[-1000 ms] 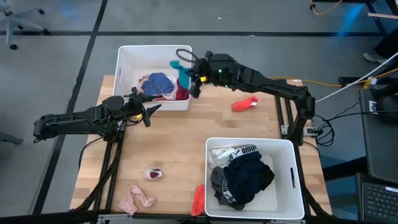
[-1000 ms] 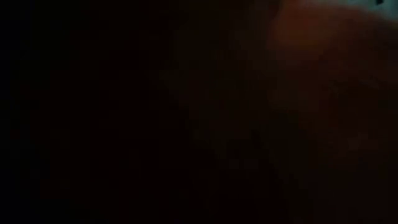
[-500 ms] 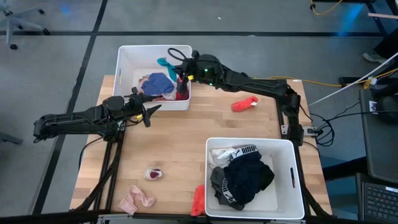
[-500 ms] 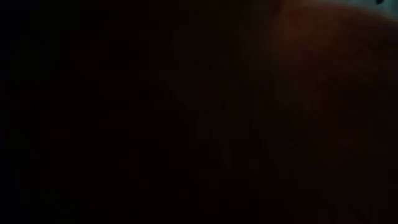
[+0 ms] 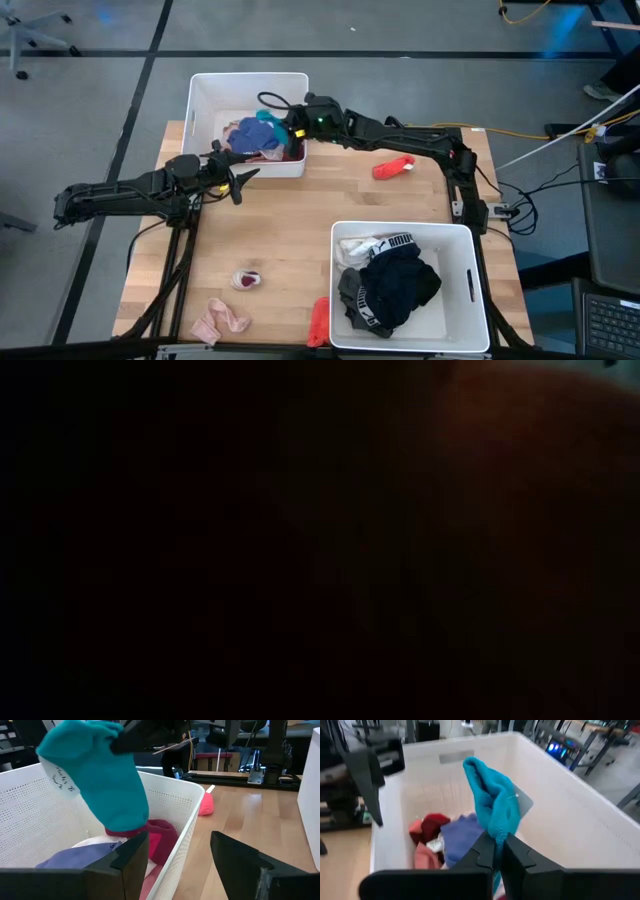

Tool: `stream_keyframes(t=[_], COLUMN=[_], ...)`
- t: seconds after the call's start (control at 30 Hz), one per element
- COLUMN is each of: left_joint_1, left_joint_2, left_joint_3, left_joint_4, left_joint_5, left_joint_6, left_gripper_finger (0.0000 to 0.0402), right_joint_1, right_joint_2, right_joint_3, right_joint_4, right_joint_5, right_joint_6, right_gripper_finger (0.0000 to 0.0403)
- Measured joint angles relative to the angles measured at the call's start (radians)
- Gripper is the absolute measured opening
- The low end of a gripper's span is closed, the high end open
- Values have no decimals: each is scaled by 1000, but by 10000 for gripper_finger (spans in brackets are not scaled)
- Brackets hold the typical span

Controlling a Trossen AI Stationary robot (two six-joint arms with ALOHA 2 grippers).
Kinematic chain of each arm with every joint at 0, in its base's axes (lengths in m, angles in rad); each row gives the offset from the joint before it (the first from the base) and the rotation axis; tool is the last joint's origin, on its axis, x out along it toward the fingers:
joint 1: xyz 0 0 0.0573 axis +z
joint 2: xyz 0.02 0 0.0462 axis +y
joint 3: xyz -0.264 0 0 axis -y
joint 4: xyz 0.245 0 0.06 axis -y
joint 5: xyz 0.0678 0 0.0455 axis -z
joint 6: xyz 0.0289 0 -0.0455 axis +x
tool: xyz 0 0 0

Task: Sort clothes
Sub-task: Put the light blue sock into the top white bin, then put the orange sock into the top white bin

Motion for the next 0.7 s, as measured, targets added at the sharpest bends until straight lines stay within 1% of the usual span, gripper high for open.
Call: stream_keyframes(t=[0.23, 0.3, 0.4, 0.53, 0.63, 0.7], left_joint_1=[0, 0, 0, 0, 0, 0], left_joint_2=[0, 0, 0, 0, 0, 0], left_joint_3=[0, 0, 0, 0, 0, 0], left_joint_4=[0, 0, -6, -5, -5, -5], left_joint_5=[0, 0, 0, 0, 0, 0], left_joint_6=[-5, -5, -5, -5, -5, -4], left_gripper_finger=[202, 202, 202, 202, 202, 202], right_joint_1=[0, 0, 2, 4, 9, 12], right_joint_2=[0, 0, 0, 0, -4, -18], right_joint_3=[0, 0, 0, 0, 0, 5], right_joint_4=[-45, -56, -66, -99, -153, -222], right_joint_5=[0, 1, 1, 9, 10, 34], right_joint_6=[63, 64, 79, 82, 80, 82], right_gripper_finger=[21, 31, 73, 158, 215, 241])
